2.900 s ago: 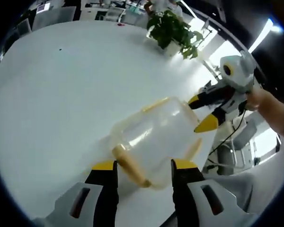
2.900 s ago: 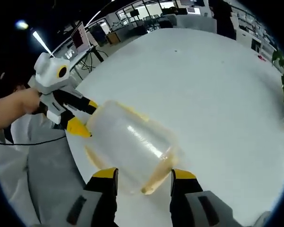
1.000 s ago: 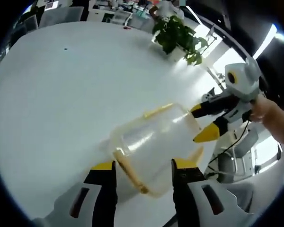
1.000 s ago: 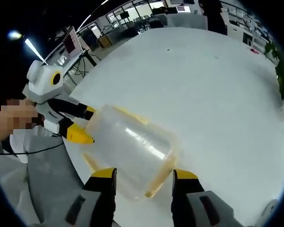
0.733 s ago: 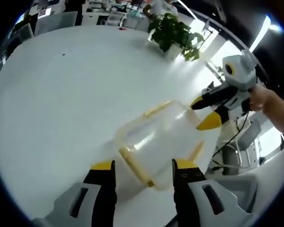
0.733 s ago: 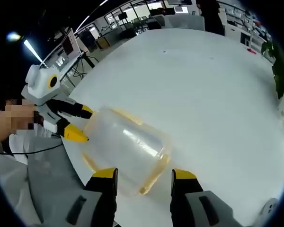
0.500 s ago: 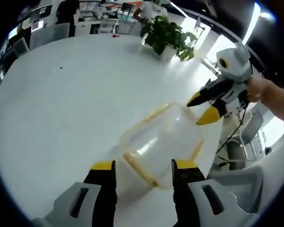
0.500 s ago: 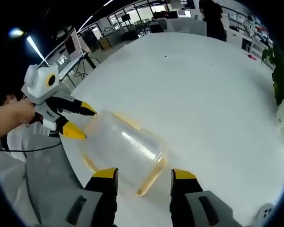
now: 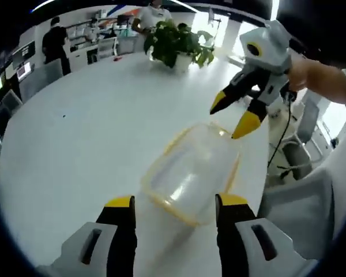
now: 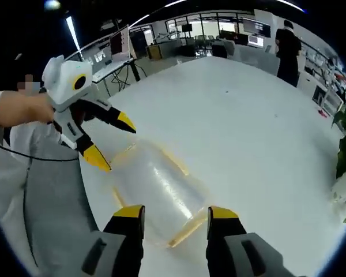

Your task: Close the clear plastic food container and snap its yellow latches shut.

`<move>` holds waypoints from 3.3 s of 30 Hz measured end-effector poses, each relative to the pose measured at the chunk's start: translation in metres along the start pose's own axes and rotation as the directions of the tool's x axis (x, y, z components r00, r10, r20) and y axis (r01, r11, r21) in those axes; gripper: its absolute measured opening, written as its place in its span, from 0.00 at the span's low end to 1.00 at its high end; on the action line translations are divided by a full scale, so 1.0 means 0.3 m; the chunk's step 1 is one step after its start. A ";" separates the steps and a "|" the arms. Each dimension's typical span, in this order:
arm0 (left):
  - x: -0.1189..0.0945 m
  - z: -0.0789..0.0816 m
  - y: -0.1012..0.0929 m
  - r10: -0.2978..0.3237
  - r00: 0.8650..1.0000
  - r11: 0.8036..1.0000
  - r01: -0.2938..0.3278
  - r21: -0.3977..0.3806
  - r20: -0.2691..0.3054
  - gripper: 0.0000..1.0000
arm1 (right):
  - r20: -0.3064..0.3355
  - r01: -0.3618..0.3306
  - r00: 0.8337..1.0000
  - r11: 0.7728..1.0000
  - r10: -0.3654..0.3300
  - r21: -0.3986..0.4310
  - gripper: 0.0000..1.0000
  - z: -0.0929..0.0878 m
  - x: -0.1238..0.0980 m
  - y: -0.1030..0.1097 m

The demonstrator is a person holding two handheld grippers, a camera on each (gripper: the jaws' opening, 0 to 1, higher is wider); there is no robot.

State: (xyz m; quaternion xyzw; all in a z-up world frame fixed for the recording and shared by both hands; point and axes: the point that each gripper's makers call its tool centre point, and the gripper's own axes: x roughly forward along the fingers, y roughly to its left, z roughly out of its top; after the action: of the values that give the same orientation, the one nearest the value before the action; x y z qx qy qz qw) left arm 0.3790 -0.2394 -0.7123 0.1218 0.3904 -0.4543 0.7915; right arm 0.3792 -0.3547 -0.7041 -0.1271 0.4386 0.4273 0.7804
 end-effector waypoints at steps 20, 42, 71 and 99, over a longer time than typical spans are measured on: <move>-0.004 0.102 -0.059 -0.088 0.993 0.976 0.069 0.207 0.085 0.40 | 0.002 -0.037 0.999 0.951 0.040 -0.307 0.29 0.073 0.014 0.081; 0.068 0.112 -0.155 -0.189 0.981 0.929 0.167 0.330 0.037 0.19 | -0.016 -0.100 0.995 0.904 0.102 -0.415 0.24 0.100 0.067 0.091; 0.123 0.074 -0.226 -0.236 0.971 0.889 0.235 0.394 -0.046 0.10 | -0.077 -0.129 0.991 0.874 0.105 -0.469 0.16 0.109 0.143 0.057; 0.155 0.037 -0.267 -0.184 0.980 0.818 0.193 0.541 -0.072 0.33 | -0.170 -0.160 0.982 0.840 0.082 -0.519 0.35 0.105 0.180 0.026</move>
State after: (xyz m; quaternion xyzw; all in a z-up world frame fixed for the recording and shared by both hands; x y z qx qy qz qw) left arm 0.3327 -0.3192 -0.7258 0.3063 0.2613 -0.6216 0.6719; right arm 0.4048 -0.3021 -0.7272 -0.3391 0.3648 0.5701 0.6533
